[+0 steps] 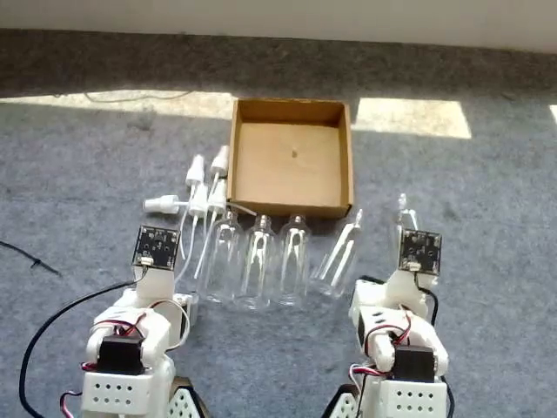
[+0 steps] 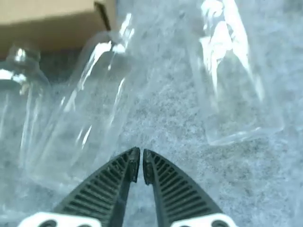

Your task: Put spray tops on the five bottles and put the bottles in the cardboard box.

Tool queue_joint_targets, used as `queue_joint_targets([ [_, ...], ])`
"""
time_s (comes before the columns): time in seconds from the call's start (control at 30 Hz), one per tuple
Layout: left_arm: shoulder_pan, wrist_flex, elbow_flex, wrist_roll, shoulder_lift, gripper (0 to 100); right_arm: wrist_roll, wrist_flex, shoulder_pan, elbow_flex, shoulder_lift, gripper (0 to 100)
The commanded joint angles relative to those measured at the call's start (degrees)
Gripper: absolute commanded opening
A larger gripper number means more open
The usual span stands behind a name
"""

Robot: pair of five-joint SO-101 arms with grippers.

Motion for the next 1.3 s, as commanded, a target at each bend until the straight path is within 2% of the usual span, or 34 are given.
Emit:
queue_joint_targets([
  [0.0,1.1,0.3,1.1,0.3,-0.6,18,0.5,-8.3,4.8,6.1,-0.6,0.6],
  [0.13,1.1,0.3,1.1,0.4,-0.6,18,0.5,-15.3,9.5,6.1,-0.6,0.6],
  [0.23,1.1,0.3,1.1,0.4,-0.6,18,0.6,-19.3,10.3,4.0,-0.6,0.6],
  [0.4,1.1,0.3,1.1,0.4,-0.6,18,7.3,-16.8,10.2,-4.0,-0.1,0.6],
  [0.6,1.1,0.3,1.1,0.4,-0.6,18,7.3,-8.7,6.6,-16.8,2.5,0.7],
  [0.77,1.1,0.3,1.1,0.4,-0.6,18,6.8,-6.4,0.8,-26.6,20.4,0.7],
  [0.9,1.1,0.3,1.1,0.4,-0.6,18,0.8,-1.5,-5.8,-39.7,40.1,0.9],
  [1.0,1.1,0.3,1.1,0.4,-0.6,18,0.1,0.8,-10.4,-48.8,53.8,6.0],
  [1.13,1.1,0.3,1.1,0.4,-0.6,18,-0.3,0.9,-12.4,-55.3,68.8,12.9],
  [1.27,1.1,0.3,1.1,0.4,-0.6,18,-7.4,0.9,-12.4,-58.9,78.7,13.5],
])
